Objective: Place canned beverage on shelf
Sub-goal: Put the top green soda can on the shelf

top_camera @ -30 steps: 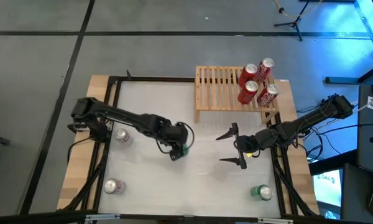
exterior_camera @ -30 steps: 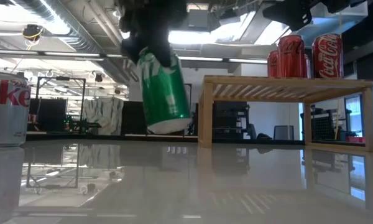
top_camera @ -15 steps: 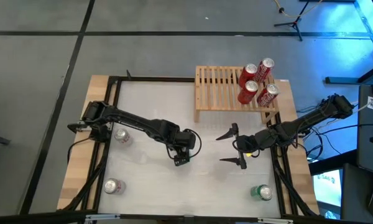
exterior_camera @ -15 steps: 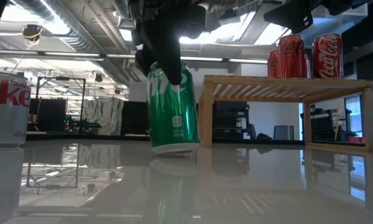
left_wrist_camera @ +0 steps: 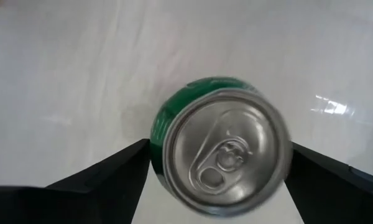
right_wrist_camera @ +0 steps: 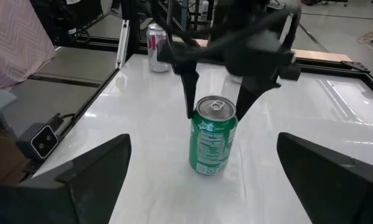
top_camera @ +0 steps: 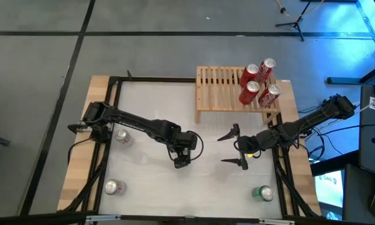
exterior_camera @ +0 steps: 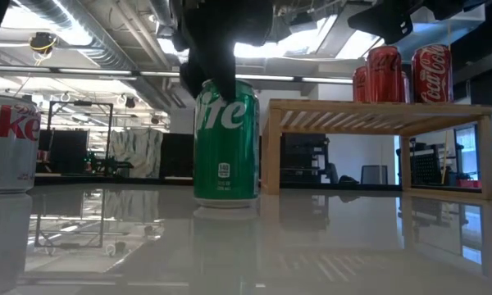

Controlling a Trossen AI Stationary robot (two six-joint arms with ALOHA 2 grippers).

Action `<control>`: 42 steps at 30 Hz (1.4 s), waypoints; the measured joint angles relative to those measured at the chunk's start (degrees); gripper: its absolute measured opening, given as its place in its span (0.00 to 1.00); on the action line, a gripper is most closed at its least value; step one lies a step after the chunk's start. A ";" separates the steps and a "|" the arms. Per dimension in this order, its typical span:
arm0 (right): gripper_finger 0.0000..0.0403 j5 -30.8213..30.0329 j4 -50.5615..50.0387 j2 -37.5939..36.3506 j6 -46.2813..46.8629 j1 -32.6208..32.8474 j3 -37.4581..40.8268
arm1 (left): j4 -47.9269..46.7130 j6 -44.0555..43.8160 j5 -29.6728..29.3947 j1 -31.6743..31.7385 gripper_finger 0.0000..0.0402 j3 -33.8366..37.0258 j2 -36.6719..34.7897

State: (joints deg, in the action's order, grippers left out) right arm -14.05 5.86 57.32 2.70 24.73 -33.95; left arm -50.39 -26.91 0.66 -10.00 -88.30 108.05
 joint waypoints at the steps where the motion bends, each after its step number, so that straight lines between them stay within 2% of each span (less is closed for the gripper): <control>1: 0.99 0.20 0.00 0.00 0.00 0.00 0.00 | -0.50 0.41 -0.39 -0.18 0.83 -0.73 0.00; 5: 0.99 3.71 0.06 0.00 -0.12 0.02 0.00 | -4.75 0.71 -4.92 -1.44 0.83 -3.39 -0.94; 10: 0.99 4.16 0.33 0.78 -0.13 0.02 0.00 | -8.13 5.66 -10.25 -4.06 0.83 -3.74 -3.68; 17: 0.99 5.45 5.27 7.96 -0.39 0.00 0.00 | -8.73 9.52 -17.94 -7.88 0.83 3.77 -7.87; 21: 0.99 8.69 9.85 13.54 -0.39 0.00 0.00 | -2.64 7.68 -20.08 -8.00 0.83 12.40 -11.15; 26: 0.99 9.10 17.11 19.94 -0.41 0.00 0.00 | 11.77 7.69 -21.28 -7.50 0.83 23.90 -14.39; 30: 0.99 9.14 24.22 24.48 -1.87 0.00 0.00 | 22.72 9.41 -21.72 -6.76 0.83 29.44 -14.36; 33: 0.99 9.16 27.33 27.28 -3.26 -0.05 -1.25 | 31.95 9.41 -24.45 -6.06 0.83 33.58 -14.36; 37: 0.99 10.85 26.36 30.62 -3.23 -0.94 -4.02 | 39.48 9.39 -26.30 -5.48 0.83 36.47 -14.36; 42: 0.99 15.30 25.53 34.99 -3.11 -2.90 -6.27 | 42.20 9.51 -26.09 -5.43 0.83 36.88 -14.35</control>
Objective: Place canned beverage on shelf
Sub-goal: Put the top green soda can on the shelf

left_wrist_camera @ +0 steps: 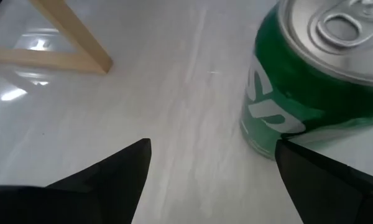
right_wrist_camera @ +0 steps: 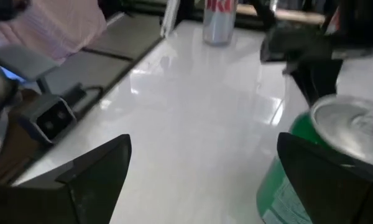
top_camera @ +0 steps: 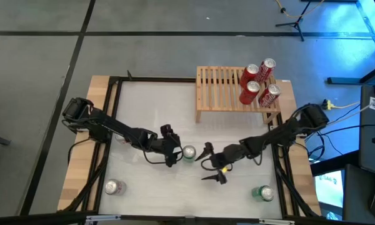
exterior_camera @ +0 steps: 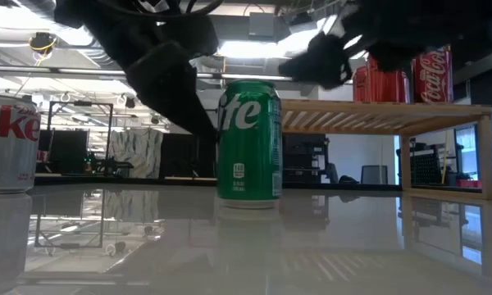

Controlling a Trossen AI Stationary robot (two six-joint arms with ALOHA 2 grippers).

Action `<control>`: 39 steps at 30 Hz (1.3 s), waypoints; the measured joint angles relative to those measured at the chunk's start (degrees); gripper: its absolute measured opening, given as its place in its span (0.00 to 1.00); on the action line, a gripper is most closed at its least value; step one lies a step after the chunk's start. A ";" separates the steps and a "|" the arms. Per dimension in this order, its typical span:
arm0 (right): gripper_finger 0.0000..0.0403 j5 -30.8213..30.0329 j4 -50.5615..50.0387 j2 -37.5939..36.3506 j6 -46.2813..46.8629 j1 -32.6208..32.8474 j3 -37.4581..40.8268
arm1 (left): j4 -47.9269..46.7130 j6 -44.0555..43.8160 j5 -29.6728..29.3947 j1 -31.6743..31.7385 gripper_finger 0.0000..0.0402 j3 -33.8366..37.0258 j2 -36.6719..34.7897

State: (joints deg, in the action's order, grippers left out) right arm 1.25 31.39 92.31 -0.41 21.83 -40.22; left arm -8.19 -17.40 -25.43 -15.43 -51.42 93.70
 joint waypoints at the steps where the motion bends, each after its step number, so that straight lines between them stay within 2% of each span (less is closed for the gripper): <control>1: 0.99 0.25 -0.21 0.79 0.03 -0.31 -0.24 | 0.23 0.01 -0.07 -0.04 0.83 0.00 -0.01; 8: 0.99 0.86 -0.81 2.61 0.29 -1.81 -0.50 | 0.60 0.11 0.28 -0.10 0.83 0.00 0.01; 15: 0.99 -2.63 -4.96 2.28 0.16 -2.39 -0.53 | 3.79 3.00 7.71 -0.96 0.83 0.11 0.10; 25: 0.99 -7.16 -18.91 -1.00 1.43 -2.41 -4.11 | 8.40 4.97 10.30 -2.75 0.83 0.04 0.10; 32: 0.99 -7.24 -21.41 -1.07 1.62 -2.39 -7.77 | 9.35 4.01 15.24 -3.00 0.83 0.04 0.10; 39: 0.99 -14.23 -20.96 -1.07 1.62 -2.36 -8.27 | 11.66 3.99 17.20 -4.55 0.83 0.04 0.10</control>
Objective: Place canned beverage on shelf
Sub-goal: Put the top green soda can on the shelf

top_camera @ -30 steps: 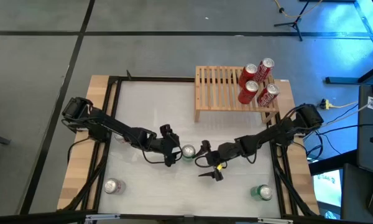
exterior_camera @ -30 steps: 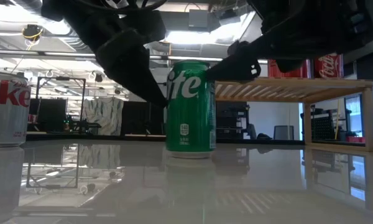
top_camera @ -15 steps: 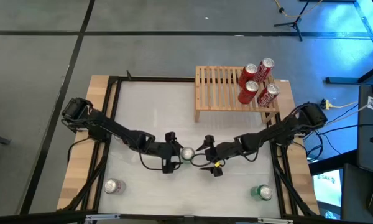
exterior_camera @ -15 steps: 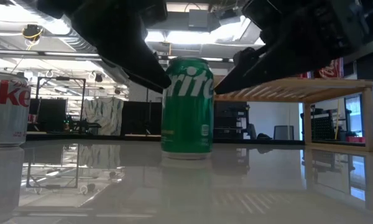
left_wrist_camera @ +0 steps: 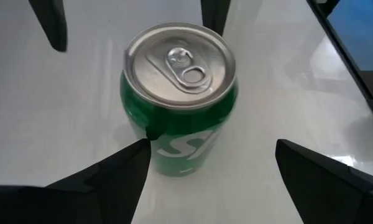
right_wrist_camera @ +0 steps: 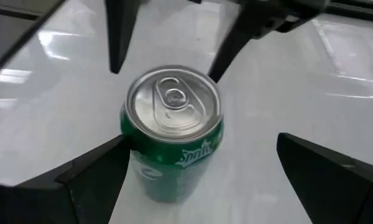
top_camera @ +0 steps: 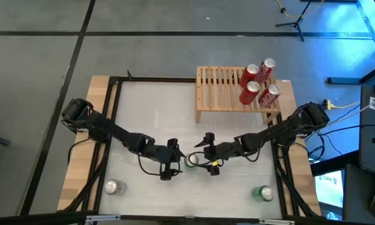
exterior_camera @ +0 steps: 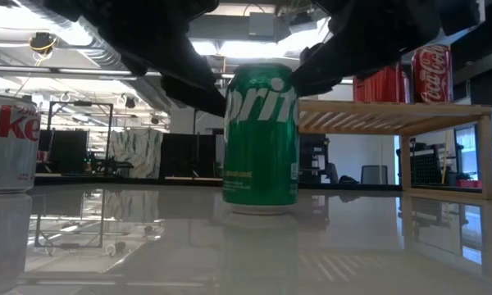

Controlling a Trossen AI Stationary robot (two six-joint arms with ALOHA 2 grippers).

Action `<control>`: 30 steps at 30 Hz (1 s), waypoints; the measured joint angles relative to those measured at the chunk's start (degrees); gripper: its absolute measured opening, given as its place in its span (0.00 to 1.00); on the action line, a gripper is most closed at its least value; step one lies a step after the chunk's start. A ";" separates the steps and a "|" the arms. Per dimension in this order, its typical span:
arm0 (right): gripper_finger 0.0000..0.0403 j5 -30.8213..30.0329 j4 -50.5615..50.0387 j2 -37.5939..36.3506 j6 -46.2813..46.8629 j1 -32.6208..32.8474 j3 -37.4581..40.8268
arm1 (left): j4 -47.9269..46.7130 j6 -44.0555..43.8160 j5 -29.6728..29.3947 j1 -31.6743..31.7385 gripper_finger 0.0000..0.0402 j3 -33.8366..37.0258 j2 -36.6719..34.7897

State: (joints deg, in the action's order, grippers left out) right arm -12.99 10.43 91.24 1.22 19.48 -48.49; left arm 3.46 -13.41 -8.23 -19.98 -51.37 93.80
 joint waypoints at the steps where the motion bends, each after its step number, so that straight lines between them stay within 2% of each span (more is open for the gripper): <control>1: 0.99 -1.10 -0.09 0.00 -0.02 0.08 -0.01 | 0.00 0.04 -0.26 -0.18 0.83 0.00 0.00; 12: 0.99 -5.09 -5.69 -2.78 -0.06 -0.05 -0.03 | -2.09 0.07 0.39 -0.38 0.83 0.00 0.00; 16: 0.99 -3.88 -5.42 -5.00 1.73 -0.06 -0.02 | -1.17 0.34 -1.68 -0.40 0.83 2.23 -0.02; 18: 0.99 -0.27 -3.60 -4.98 2.54 -0.10 -0.02 | 2.59 0.35 -4.28 -0.38 0.83 5.13 -0.02; 21: 0.99 3.85 0.61 -4.45 3.92 -0.06 0.00 | 10.64 0.06 -5.05 -0.34 0.83 9.84 -0.02; 26: 0.99 3.74 7.32 -1.49 4.45 -0.33 -0.02 | 20.22 -1.01 -5.08 -0.38 0.83 15.14 -0.02; 30: 0.99 3.10 7.18 1.42 4.77 -1.67 -1.73 | 22.63 -0.98 -5.16 -0.35 0.83 16.71 -0.02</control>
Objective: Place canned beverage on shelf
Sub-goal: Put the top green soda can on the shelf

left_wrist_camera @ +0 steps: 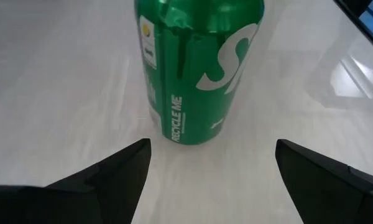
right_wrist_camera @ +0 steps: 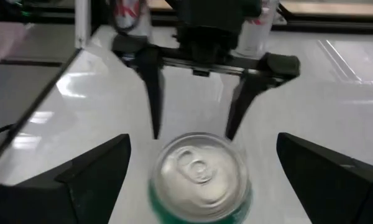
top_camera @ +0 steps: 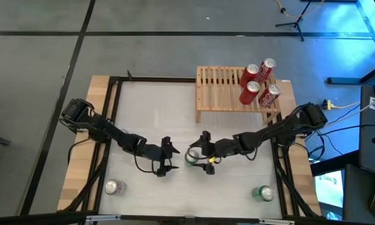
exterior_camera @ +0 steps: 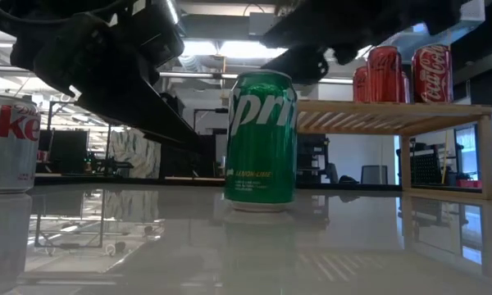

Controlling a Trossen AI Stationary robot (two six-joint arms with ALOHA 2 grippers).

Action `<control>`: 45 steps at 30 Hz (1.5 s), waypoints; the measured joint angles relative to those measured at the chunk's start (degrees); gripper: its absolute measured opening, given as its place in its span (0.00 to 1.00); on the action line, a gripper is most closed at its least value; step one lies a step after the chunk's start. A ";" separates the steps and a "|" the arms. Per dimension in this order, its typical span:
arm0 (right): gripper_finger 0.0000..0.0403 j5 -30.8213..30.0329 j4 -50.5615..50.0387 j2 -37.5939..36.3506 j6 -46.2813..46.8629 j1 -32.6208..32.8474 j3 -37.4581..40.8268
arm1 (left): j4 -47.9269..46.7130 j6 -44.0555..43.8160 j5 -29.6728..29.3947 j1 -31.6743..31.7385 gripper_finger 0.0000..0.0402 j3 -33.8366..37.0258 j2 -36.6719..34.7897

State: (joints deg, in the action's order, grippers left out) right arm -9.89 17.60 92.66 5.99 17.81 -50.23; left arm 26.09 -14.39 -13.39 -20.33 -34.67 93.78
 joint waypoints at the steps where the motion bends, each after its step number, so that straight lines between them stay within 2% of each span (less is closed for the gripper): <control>1: 0.99 0.00 -1.70 0.53 0.13 -0.06 -1.29 | 0.10 0.00 0.00 0.14 0.83 0.10 0.00; 5: 0.99 0.00 -12.50 2.90 0.20 -0.33 -8.99 | 0.52 1.66 -0.05 0.32 0.83 0.10 0.00; 10: 0.99 0.49 -30.56 7.60 1.56 -0.20 -19.44 | 0.69 2.58 -0.94 0.28 0.83 0.10 0.00; 13: 0.99 1.37 -36.34 10.50 3.70 -0.23 -23.87 | 0.65 2.58 -0.92 0.32 0.83 0.10 0.00; 19: 0.99 2.92 -38.55 15.07 5.69 -0.23 -26.35 | 0.64 2.60 -1.50 0.26 0.83 0.10 0.00; 24: 0.97 2.95 -39.96 16.13 6.05 -0.23 -26.44 | 0.61 2.60 -1.73 0.27 0.83 0.12 0.00; 31: 0.72 2.98 -43.78 16.04 5.17 -0.21 -29.81 | 0.63 2.60 -2.18 0.27 0.83 0.10 0.00; 38: 0.71 3.01 -50.33 14.23 2.50 -0.16 -34.77 | 0.56 2.58 -2.18 0.27 0.83 0.10 0.00; 45: 0.71 3.19 -54.63 5.58 -0.70 -0.21 -35.18 | 1.33 2.10 -2.56 0.27 0.83 0.10 0.00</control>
State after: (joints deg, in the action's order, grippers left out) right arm -6.70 -37.03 98.24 5.29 17.60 -85.41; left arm 27.42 -12.29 -15.95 -20.05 -34.57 93.78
